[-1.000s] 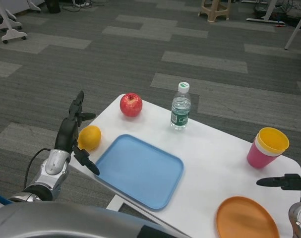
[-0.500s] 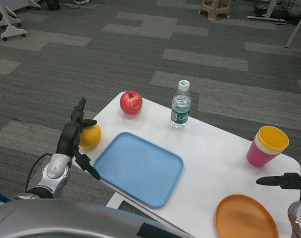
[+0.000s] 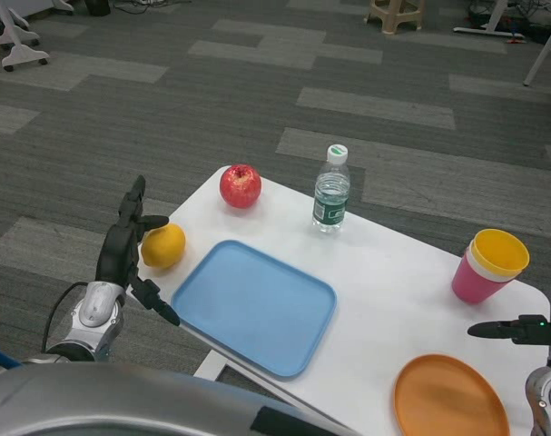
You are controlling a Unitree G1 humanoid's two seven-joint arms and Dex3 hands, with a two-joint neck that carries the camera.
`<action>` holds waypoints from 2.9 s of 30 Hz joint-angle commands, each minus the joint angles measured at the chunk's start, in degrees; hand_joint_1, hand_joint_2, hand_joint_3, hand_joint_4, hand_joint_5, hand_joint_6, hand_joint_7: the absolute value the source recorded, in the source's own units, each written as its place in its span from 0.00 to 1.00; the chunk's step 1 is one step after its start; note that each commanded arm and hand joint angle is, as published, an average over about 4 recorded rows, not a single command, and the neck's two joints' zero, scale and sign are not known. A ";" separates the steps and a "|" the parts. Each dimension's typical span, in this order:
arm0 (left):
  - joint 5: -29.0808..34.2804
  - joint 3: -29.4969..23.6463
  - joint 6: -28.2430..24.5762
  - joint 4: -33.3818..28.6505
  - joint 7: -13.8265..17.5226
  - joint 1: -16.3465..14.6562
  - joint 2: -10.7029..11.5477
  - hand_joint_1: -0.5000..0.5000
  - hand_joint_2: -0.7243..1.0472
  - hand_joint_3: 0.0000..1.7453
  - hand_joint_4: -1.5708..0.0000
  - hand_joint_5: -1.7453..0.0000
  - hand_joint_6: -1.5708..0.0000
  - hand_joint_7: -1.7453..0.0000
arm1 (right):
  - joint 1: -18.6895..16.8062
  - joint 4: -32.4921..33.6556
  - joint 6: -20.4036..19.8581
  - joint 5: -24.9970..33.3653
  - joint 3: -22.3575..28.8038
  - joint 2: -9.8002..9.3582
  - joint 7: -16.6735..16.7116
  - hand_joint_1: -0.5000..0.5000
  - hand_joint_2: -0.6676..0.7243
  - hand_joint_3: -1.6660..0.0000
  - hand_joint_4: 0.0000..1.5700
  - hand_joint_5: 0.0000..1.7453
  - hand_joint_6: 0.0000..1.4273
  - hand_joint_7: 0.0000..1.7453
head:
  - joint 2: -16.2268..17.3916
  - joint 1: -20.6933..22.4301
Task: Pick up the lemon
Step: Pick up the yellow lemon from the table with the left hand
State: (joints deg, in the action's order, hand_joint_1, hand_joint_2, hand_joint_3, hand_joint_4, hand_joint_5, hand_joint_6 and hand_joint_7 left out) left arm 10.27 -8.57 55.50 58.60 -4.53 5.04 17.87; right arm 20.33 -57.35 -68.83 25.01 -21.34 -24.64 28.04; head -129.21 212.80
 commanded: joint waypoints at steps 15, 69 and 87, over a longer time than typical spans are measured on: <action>2.27 -2.61 1.45 1.25 0.07 -0.73 1.20 0.00 0.00 0.05 0.98 0.24 1.00 1.00 | 0.58 0.59 -0.08 0.47 0.16 0.03 0.17 0.08 0.94 1.00 0.00 0.00 0.00 0.00 | -0.50 0.73; 3.09 4.31 -13.40 11.09 4.62 8.23 6.79 0.00 0.00 0.05 0.93 0.24 1.00 1.00 | 0.58 0.13 -0.08 0.65 -0.89 0.03 0.17 0.08 0.91 1.00 0.00 0.00 0.00 0.00 | 0.63 1.27; 2.91 6.24 -14.98 11.05 4.75 8.49 6.83 0.01 0.29 0.04 0.97 0.24 1.00 0.86 | 0.58 0.13 -0.03 0.65 -1.07 0.03 0.17 0.08 0.91 1.00 0.00 0.00 0.00 0.00 | 1.24 1.29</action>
State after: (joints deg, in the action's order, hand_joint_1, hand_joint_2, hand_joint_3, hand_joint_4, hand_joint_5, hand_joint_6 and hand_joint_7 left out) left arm 13.90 -2.52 41.32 69.49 0.06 12.83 23.57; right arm 20.34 -57.06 -68.82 25.10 -22.31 -24.60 28.04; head -128.02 214.09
